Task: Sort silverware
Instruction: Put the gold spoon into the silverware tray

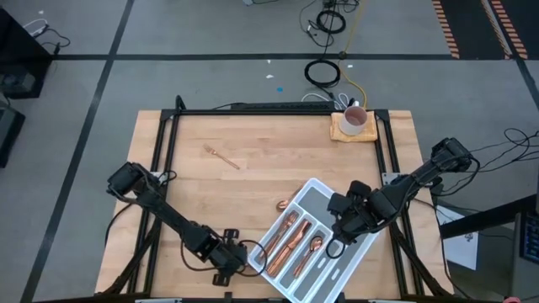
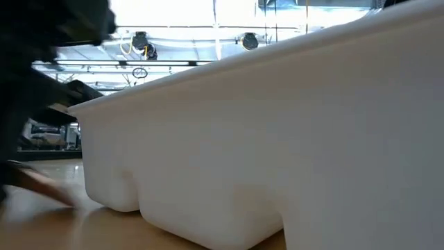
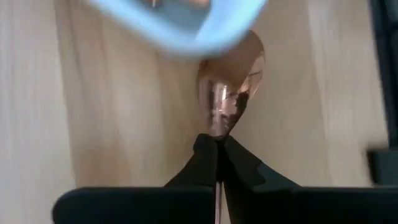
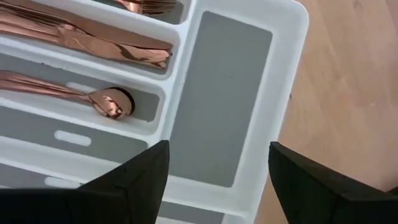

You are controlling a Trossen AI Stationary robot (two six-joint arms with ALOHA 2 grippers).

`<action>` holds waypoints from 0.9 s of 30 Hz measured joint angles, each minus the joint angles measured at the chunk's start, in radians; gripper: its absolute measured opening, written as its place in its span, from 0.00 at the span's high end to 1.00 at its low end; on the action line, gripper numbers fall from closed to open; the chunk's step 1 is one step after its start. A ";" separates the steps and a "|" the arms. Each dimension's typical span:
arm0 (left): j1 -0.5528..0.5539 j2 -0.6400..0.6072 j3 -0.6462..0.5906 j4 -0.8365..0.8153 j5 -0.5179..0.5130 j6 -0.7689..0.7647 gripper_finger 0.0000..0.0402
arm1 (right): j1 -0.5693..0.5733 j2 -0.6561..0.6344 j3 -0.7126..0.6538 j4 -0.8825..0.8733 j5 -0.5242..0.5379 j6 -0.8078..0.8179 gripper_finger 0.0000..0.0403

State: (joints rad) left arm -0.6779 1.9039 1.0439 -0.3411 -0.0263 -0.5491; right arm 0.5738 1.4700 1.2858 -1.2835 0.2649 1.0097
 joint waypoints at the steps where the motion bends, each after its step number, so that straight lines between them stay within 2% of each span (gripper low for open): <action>1: -0.004 -0.019 -0.001 -0.033 0.003 0.000 0.98 | 0.002 0.000 0.000 0.008 0.002 0.000 0.36; 6: -0.011 -0.143 -0.015 -0.254 0.008 -0.025 1.00 | 0.004 0.000 0.000 0.117 0.067 -0.056 0.36; 11: -0.007 -0.331 -0.010 -0.346 -0.002 -0.075 1.00 | -0.001 0.000 0.000 0.345 0.203 -0.208 0.36; 15: 0.028 -0.476 -0.010 -0.258 -0.049 -0.075 1.00 | -0.021 0.000 0.000 0.615 0.299 -0.380 0.36; 19: 0.110 -0.563 -0.008 -0.123 -0.108 -0.050 1.00 | -0.056 0.000 0.000 0.861 0.319 -0.523 0.36; 23: 0.195 -0.580 -0.006 -0.004 -0.091 0.007 1.00 | -0.101 0.000 0.000 1.009 0.311 -0.634 0.36; 27: 0.263 -0.580 -0.007 0.065 -0.078 0.066 1.00 | -0.126 0.000 0.000 1.050 0.308 -0.688 0.36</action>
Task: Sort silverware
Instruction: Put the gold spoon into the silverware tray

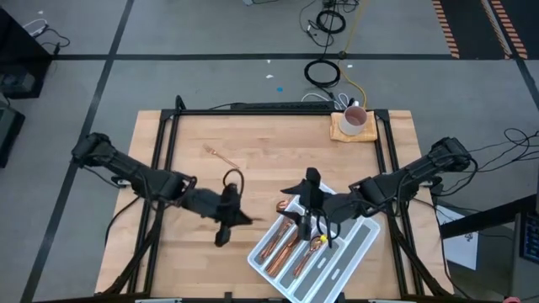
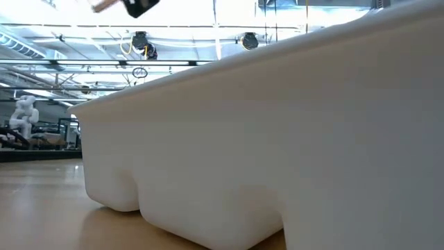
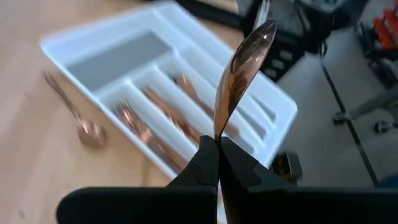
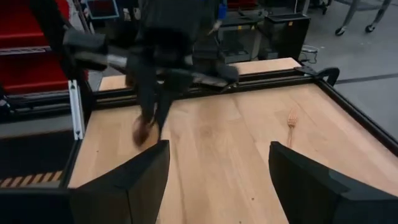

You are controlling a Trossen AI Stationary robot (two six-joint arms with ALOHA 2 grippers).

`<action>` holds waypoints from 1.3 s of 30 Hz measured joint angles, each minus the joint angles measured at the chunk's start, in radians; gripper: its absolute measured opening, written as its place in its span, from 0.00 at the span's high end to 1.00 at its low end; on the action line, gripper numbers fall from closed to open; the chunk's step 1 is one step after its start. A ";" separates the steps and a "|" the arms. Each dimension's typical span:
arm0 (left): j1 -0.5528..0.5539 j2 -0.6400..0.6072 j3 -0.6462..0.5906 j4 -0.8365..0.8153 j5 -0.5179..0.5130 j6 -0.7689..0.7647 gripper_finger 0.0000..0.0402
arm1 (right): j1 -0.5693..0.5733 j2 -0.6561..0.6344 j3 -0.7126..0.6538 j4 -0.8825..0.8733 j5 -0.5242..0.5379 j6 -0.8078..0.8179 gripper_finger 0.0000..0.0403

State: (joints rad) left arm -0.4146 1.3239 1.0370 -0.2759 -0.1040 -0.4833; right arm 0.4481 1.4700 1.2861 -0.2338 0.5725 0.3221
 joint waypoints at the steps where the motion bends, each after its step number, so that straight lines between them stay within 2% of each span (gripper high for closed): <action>1: 0.016 -0.001 0.000 0.021 -0.004 0.017 1.00 | -0.005 0.000 0.000 -0.002 -0.004 -0.002 0.36; 6: 0.096 0.015 0.001 0.161 -0.008 0.062 1.00 | -0.028 0.000 0.000 -0.001 -0.055 0.003 0.36; 12: 0.147 0.042 0.001 0.162 0.053 0.075 1.00 | -0.042 0.000 0.000 -0.002 -0.055 -0.005 0.36; 18: 0.154 0.075 0.001 0.209 0.074 0.081 1.00 | -0.051 0.000 0.000 -0.002 -0.060 -0.025 0.38; 23: 0.154 0.090 0.001 0.227 0.074 0.081 1.00 | -0.071 0.004 0.000 -0.004 -0.132 -0.023 0.42; 29: 0.154 0.089 0.001 0.246 0.074 0.083 1.00 | -0.094 0.034 0.000 -0.008 -0.162 -0.020 0.46; 33: 0.154 0.089 0.001 0.244 0.073 0.098 1.00 | -0.101 0.052 0.000 -0.017 -0.156 0.007 0.49; 36: 0.154 0.089 0.001 0.244 0.069 0.097 1.00 | -0.101 0.051 0.000 -0.020 -0.142 0.008 0.57; 39: 0.156 0.089 0.001 0.241 0.056 0.095 1.00 | -0.096 0.051 0.000 -0.024 -0.114 -0.007 0.77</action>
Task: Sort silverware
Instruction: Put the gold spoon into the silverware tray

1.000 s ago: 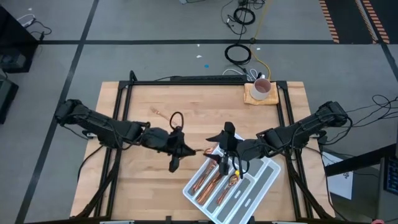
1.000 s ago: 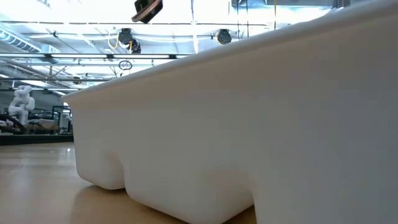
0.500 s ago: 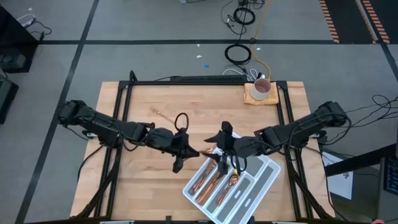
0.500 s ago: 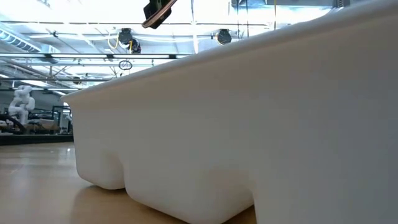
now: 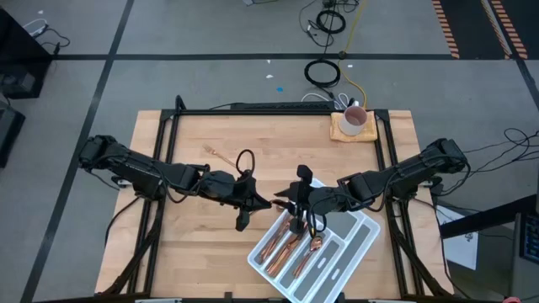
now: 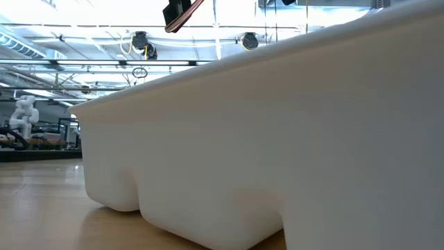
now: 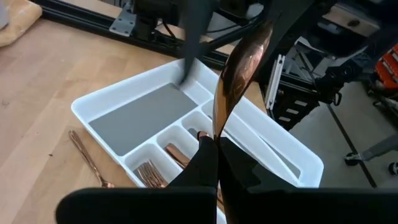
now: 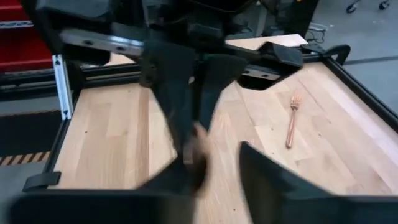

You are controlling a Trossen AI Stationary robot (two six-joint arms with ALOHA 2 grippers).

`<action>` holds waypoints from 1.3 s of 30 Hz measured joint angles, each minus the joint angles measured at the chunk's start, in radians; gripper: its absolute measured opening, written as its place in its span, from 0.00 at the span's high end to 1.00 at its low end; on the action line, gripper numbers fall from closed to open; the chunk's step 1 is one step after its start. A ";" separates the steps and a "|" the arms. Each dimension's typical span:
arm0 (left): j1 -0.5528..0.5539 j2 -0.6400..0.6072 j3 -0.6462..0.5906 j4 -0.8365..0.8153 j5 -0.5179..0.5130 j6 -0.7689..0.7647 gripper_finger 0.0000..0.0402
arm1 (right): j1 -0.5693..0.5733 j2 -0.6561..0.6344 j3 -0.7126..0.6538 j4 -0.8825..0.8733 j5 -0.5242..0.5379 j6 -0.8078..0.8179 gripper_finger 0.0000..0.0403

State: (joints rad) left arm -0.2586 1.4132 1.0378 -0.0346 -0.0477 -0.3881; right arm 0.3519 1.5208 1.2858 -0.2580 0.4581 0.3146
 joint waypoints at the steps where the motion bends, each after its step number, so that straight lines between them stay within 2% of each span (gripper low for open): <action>1: 0.000 0.000 0.000 0.001 -0.002 -0.002 1.00 | 0.002 0.000 0.000 0.000 0.000 -0.010 0.85; 3: 0.000 0.000 0.000 0.003 -0.002 -0.005 1.00 | 0.006 0.000 0.000 0.001 0.005 -0.025 0.96; 7: -0.001 0.000 0.000 0.002 -0.024 -0.007 0.99 | 0.004 0.000 0.000 -0.007 0.015 -0.017 0.99; 10: 0.004 -0.001 0.001 -0.015 0.060 0.006 0.91 | 0.004 0.000 0.000 -0.029 0.001 0.031 1.00; 14: 0.019 -0.003 0.002 -0.131 0.180 -0.011 0.73 | -0.009 -0.013 -0.028 -0.124 0.020 0.212 1.00; 19: 0.018 -0.023 0.001 -0.257 0.182 -0.022 0.52 | 0.010 -0.101 -0.187 -0.166 -0.032 0.532 1.00; 22: 0.013 -0.034 0.001 -0.295 0.178 -0.023 0.45 | 0.067 -0.177 -0.302 -0.099 -0.071 0.705 1.00; 28: 0.016 -0.042 0.001 -0.327 0.162 -0.024 0.42 | 0.225 -0.237 -0.415 0.067 -0.107 0.882 1.00; 32: 0.020 -0.042 0.001 -0.360 0.143 -0.025 0.42 | 0.283 -0.171 -0.417 0.053 -0.131 0.986 1.00; 39: 0.025 -0.042 0.001 -0.466 0.070 -0.025 0.42 | 0.312 -0.029 -0.418 0.062 -0.189 1.080 1.00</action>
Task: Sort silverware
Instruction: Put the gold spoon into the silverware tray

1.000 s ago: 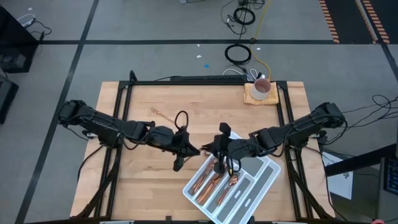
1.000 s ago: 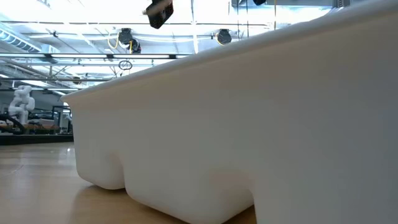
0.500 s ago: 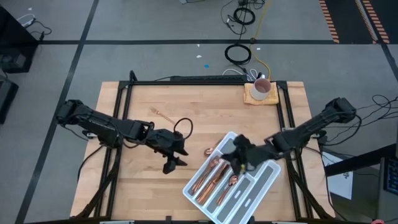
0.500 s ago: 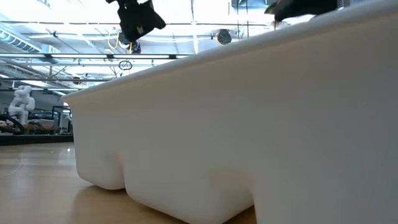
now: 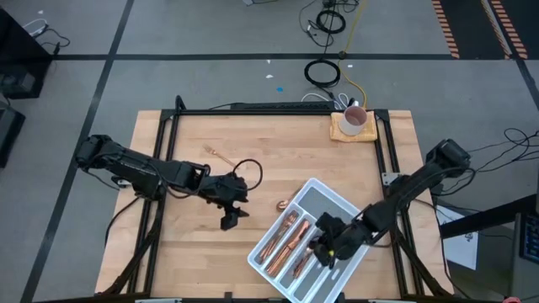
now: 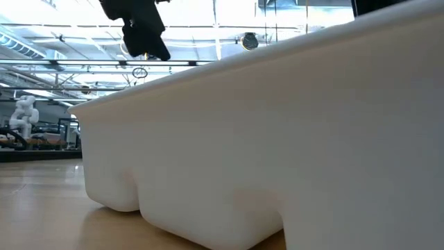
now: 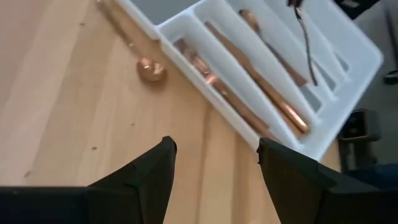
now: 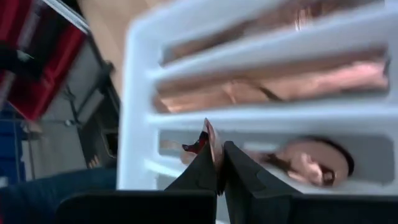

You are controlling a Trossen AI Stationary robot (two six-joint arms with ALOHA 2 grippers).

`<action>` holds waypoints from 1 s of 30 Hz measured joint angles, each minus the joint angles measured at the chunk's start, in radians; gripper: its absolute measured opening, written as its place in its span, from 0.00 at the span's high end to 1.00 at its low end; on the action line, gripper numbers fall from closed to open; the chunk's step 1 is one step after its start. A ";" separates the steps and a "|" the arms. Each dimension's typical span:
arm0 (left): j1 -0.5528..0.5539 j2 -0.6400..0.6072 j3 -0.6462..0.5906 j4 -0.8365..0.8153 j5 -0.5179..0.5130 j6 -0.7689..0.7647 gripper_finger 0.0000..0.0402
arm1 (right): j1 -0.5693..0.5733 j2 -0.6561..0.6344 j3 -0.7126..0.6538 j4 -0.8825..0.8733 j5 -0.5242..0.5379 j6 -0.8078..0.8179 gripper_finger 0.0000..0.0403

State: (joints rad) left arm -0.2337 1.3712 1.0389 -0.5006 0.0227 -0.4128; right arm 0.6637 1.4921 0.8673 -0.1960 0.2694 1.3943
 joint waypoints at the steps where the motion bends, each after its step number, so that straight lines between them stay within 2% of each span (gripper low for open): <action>1: 0.001 0.000 0.000 -0.007 -0.008 0.000 0.42 | 0.000 0.017 0.000 0.001 -0.021 0.010 1.00; 4: 0.006 0.000 0.000 -0.019 -0.024 0.000 0.42 | 0.002 0.051 0.000 0.005 -0.081 0.037 1.00; 13: 0.028 0.000 0.000 -0.015 -0.059 0.001 0.42 | -0.004 0.066 0.001 -0.017 -0.088 0.008 0.98; 23: 0.064 0.000 0.000 -0.013 -0.066 0.013 0.42 | -0.008 0.066 0.001 -0.078 -0.093 0.004 0.71; 27: 0.065 0.000 0.000 -0.013 -0.077 0.070 0.42 | -0.008 0.066 0.002 -0.079 -0.093 -0.025 0.60; 30: 0.061 0.001 0.000 -0.011 -0.135 0.174 0.42 | -0.009 0.066 0.012 -0.080 -0.089 -0.053 0.53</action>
State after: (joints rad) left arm -0.1728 1.3724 1.0389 -0.5120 -0.1122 -0.2383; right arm 0.6548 1.5585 0.8789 -0.2764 0.1806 1.3415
